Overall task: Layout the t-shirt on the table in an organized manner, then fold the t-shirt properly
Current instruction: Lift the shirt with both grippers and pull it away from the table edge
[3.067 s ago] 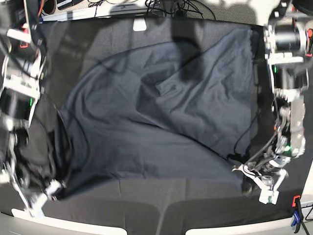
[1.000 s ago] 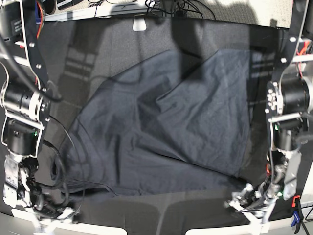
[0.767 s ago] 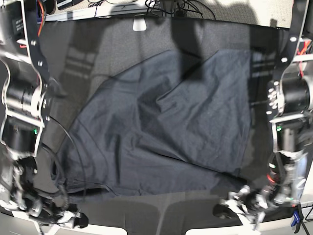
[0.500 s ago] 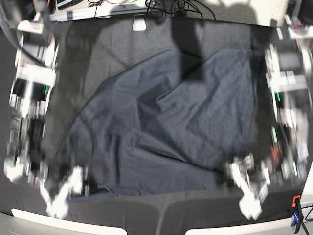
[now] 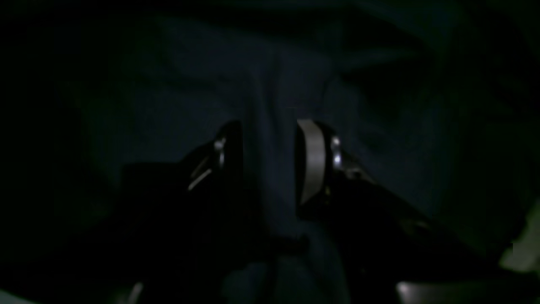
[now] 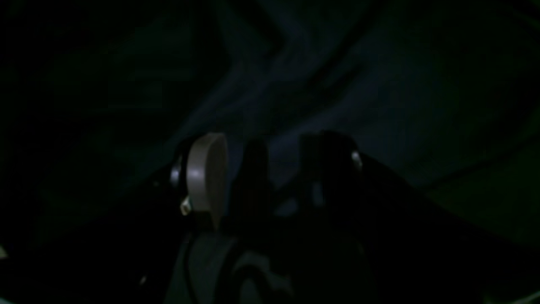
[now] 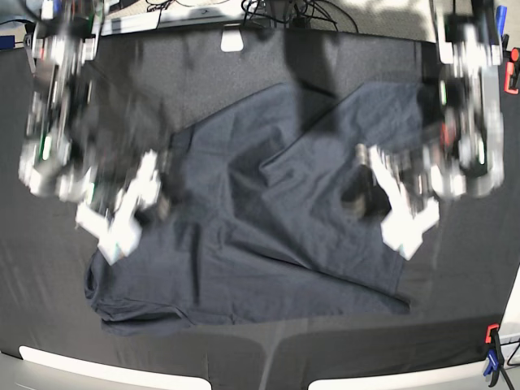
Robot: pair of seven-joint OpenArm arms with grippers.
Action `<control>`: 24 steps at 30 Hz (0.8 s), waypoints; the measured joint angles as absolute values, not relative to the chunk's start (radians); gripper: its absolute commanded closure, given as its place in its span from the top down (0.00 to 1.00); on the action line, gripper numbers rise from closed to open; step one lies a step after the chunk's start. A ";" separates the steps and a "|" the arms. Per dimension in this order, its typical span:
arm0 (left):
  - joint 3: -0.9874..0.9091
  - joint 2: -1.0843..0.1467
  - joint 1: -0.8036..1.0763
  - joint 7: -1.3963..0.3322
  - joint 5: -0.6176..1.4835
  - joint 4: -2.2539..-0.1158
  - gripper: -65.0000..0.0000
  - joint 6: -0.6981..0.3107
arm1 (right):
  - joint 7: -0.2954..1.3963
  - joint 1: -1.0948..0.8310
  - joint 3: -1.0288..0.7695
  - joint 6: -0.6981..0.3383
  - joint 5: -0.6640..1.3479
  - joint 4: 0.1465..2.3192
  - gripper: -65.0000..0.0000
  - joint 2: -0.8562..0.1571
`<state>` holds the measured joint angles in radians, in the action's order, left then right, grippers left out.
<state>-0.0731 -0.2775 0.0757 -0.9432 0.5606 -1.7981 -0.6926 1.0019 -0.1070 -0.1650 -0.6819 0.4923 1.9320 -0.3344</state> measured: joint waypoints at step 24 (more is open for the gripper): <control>-0.073 -0.279 0.473 -0.921 0.497 -1.967 0.28 -0.636 | 0.672 -0.268 0.710 -0.593 -0.399 2.058 0.51 -0.667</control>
<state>-0.0734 -0.2794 0.4728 -0.9211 0.4969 -1.9671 -0.6361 0.6724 -0.2684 0.7101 -0.5926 -0.3992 2.0579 -0.6674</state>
